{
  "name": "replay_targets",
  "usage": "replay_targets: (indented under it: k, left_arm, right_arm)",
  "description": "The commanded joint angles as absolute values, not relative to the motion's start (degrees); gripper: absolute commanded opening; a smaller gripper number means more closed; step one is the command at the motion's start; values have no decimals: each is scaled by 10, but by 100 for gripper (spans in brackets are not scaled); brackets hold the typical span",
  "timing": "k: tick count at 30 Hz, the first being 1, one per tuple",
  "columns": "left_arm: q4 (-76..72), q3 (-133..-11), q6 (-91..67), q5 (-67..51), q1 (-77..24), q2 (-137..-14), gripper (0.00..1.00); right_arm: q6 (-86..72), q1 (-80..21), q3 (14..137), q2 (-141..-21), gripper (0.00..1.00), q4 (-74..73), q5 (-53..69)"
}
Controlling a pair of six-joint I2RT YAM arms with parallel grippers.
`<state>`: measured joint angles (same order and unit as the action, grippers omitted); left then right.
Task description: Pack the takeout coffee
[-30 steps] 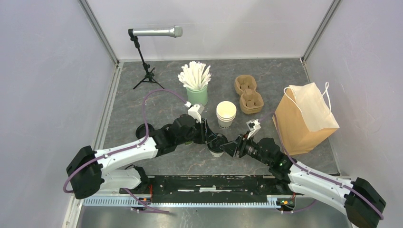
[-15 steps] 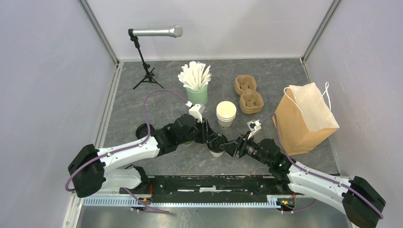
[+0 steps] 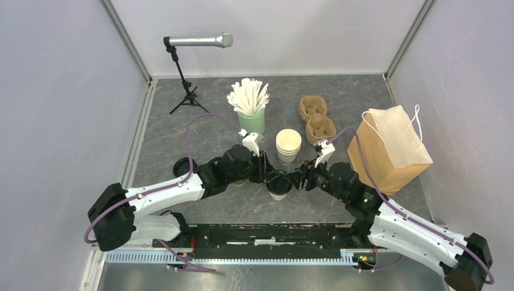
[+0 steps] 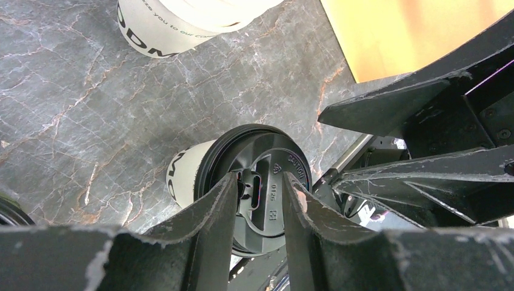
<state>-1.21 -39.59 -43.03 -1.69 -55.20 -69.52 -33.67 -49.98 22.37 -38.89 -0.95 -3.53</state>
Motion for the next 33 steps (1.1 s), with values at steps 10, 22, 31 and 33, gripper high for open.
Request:
replay_targets:
  k: [10,22,31,33]
  left_arm:
    - [60,-377,-445,-28,-554,-721,41]
    - [110,-459,-419,-39,-554,-715,44]
    - [273,-668,-332,50,-554,-689,67]
    - [304,-690,-316,77,-554,-675,74]
  right_arm:
    - [-323,-501,155,-403,42,-4,-41]
    - [-292,-502,232,-390,43,-54,-58]
    - [-192,-501,368,-375,78,-153,-110]
    - [-162,-502,392,-373,85,-177,-135]
